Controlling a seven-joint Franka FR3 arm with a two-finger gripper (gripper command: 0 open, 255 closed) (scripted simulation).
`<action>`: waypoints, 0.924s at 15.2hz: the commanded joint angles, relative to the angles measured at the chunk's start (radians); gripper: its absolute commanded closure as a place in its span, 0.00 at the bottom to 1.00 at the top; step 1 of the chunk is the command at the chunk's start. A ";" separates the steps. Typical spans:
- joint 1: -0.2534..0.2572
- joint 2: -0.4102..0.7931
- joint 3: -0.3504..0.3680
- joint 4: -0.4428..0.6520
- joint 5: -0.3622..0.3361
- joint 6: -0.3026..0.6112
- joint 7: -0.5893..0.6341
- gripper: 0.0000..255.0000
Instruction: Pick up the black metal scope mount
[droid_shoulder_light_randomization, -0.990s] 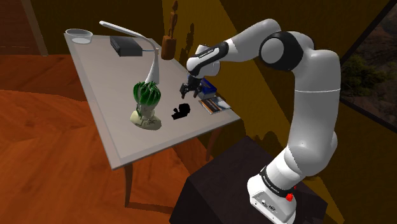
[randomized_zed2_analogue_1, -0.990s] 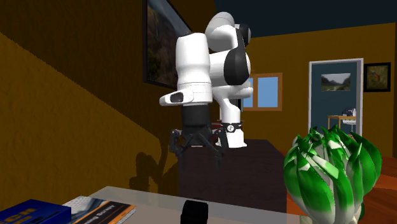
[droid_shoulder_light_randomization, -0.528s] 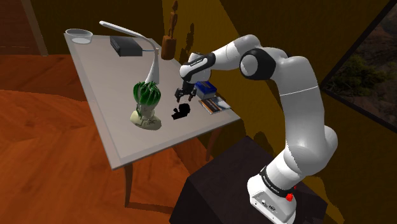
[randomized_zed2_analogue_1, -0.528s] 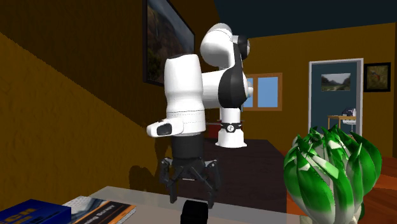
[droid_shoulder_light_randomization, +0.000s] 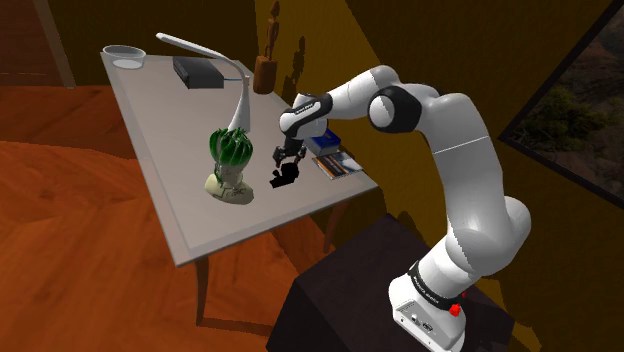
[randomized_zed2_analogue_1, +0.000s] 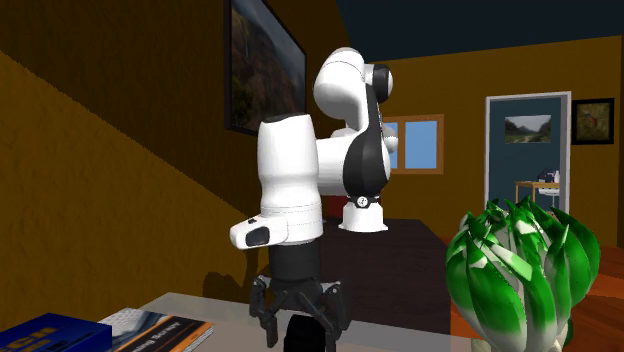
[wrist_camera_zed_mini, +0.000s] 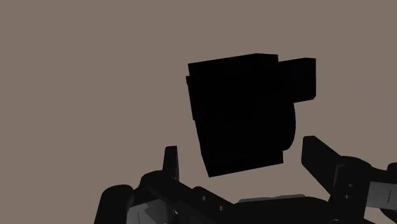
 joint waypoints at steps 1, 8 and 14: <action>0.000 0.004 0.000 0.002 0.000 0.003 0.000 1.00; 0.000 0.005 0.000 0.004 0.000 0.002 0.000 1.00; 0.002 -0.040 -0.003 -0.018 -0.003 -0.022 0.002 1.00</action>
